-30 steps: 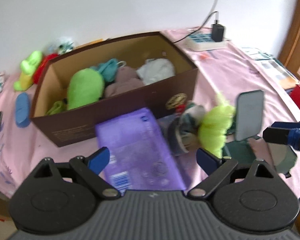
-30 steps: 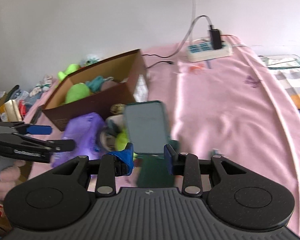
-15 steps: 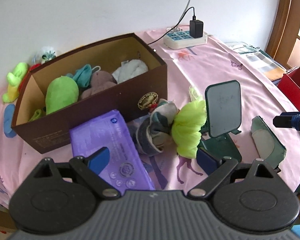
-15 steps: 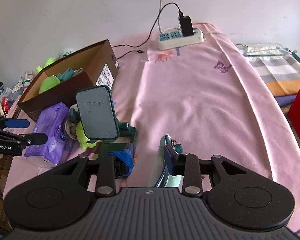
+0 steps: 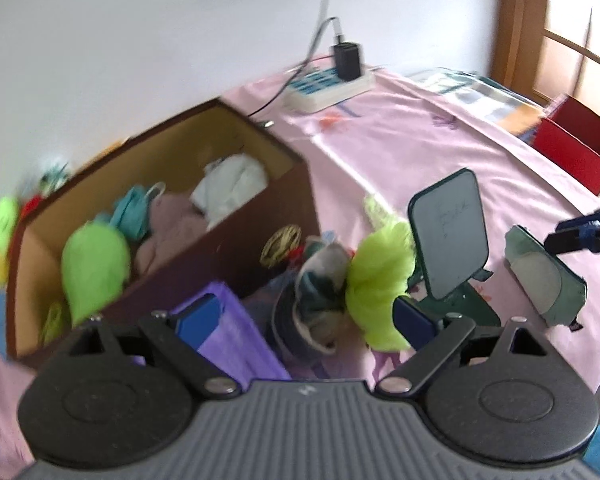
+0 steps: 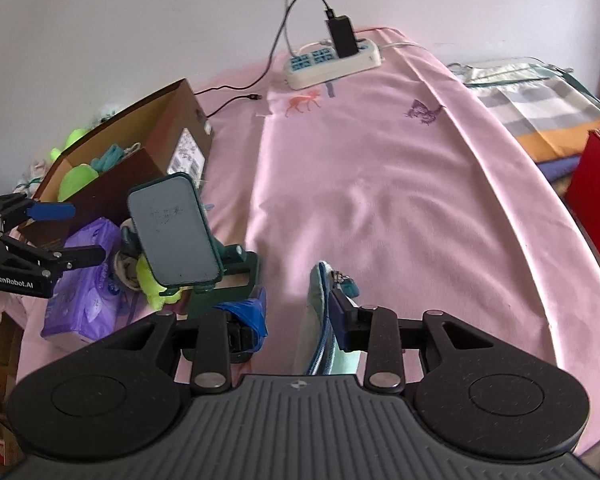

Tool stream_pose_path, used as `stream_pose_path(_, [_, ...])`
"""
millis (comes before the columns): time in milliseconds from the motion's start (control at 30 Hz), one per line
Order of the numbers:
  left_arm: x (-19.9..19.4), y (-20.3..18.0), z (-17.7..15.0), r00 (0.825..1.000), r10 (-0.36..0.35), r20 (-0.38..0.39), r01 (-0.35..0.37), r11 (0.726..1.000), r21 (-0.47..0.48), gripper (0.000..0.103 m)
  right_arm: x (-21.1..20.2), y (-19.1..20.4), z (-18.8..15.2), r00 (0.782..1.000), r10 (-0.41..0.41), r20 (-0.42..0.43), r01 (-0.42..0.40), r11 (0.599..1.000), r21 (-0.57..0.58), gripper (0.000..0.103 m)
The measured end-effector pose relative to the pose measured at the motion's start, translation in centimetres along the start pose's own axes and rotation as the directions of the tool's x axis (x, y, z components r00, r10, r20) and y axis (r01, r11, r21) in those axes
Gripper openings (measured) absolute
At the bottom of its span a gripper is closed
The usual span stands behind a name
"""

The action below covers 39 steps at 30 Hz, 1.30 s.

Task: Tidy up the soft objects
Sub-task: 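Close the left tool on the grey-and-teal sock bundle, then close the right tool on the light teal zippered pouch while the left holds the socks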

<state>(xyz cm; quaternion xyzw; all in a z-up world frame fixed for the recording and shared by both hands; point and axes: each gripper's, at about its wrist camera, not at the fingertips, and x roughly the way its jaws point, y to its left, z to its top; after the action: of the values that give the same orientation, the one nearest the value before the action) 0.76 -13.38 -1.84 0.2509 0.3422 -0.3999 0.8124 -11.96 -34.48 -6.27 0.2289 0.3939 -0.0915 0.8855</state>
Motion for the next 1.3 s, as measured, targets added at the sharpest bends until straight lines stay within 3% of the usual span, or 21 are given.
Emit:
stream_pose_path(133, [1.4,0.5,0.8,0.998,-0.057,-0.009,0.058,0.994,0.095,0.092,0.2,-0.1,-0.2,1.0,-0.023,-0.007,0.024,0.999,0.041,0.017])
stream_pose_path(267, [3.5,0.6,0.9,0.992,-0.105,-0.066,0.115,0.976,0.186,0.072,0.6,-0.1,-0.5,0.999,-0.044,-0.019,0.045,0.997,0.062,0.017])
stream_pose_path(567, [6.6,1.2,0.3,0.977,-0.154,-0.148,0.189,0.944,0.269,0.077,1.7,-0.2,-1.0,0.997,-0.062,-0.056,0.068,0.992,0.107,0.017])
stream_pose_path(767, [8.7,1.4,0.0,0.962,-0.164,-0.218,0.222,0.936,0.275,0.064,2.5,-0.5,-1.2,0.995,-0.071,-0.076,0.079,0.99,0.114,0.018])
stream_pose_path(967, [9.2,1.7,-0.4,0.959,-0.168,-0.229,0.23,0.934,0.274,0.063,3.1,-0.6,-1.4,0.992,-0.08,-0.1,0.091,0.99,0.11,0.018])
stream_pose_path(1067, [9.4,1.4,-0.3,0.959,-0.16,-0.233,0.224,0.934,0.277,0.057,3.3,-0.6,-1.5,0.992,-0.077,-0.105,0.088,0.99,0.107,0.018])
stream_pose_path(1300, [9.2,0.4,-0.4,0.969,-0.117,-0.219,0.182,0.934,0.308,0.053,3.8,-1.1,-1.8,0.992,-0.066,-0.108,0.08,0.988,0.129,0.018])
